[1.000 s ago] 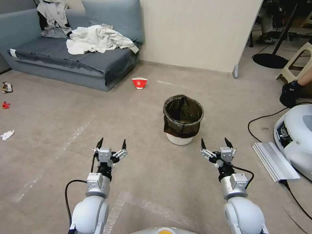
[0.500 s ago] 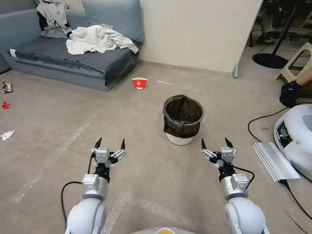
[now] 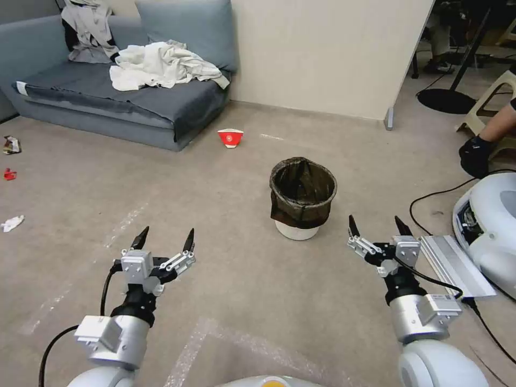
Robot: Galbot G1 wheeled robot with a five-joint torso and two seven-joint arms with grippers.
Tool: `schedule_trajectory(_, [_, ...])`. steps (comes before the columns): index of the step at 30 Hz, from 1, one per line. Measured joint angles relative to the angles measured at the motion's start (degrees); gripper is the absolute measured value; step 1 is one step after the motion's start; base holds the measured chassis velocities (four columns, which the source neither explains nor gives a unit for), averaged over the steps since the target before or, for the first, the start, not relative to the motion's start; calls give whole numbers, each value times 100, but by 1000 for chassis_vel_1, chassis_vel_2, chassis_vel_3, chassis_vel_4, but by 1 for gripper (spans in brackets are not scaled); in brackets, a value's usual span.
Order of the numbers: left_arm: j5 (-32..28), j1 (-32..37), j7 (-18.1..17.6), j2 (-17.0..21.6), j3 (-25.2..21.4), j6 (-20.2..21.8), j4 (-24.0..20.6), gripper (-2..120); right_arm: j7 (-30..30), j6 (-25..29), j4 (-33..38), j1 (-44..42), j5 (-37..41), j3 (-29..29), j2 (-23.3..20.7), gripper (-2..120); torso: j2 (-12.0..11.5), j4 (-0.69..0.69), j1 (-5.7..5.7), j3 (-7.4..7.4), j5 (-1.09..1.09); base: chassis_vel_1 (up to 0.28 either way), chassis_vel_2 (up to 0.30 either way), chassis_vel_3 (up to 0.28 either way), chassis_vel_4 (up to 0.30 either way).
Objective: Pick up the trash can from the floor.
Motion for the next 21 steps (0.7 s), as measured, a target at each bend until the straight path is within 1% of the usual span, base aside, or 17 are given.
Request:
schedule_trajectory(1, [2, 7, 3, 9, -18, -99, 62, 100, -35, 130, 74, -66, 136, 19, -1, 100, 0, -1, 0, 0, 11, 0, 0, 0, 0])
schedule_trajectory(3, [2, 16, 3, 11, -27, -148, 107, 100, -49, 188, 77, -74, 172, 22, -1, 100, 0, -1, 0, 0, 11, 0, 0, 0, 0])
schedule_trajectory(4, [2, 19, 3, 11, -33, -159, 128, 100, -58, 210, 79, -75, 181, 22, 0, 100, 0, 0, 0, 0, 6, 0, 0, 0, 0])
schedule_trajectory(5, [-1, 26, 3, 12, -43, -167, 151, 100, -74, 233, 79, -75, 187, 22, 2, 100, 0, 1, 0, 0, 9, 0, 0, 0, 0])
schedule_trajectory(10, [-13, 2, -2, 10, -63, -167, 203, 100, -115, 261, 36, -69, 187, 23, 3, 100, 0, 1, 0, 0, 10, 0, 0, 0, 0])
schedule_trajectory(21, [-32, -84, -32, 6, -57, -31, 239, 100, -146, 265, -35, -46, 159, 27, 18, 100, 0, 2, 0, 0, 9, 0, 0, 0, 0])
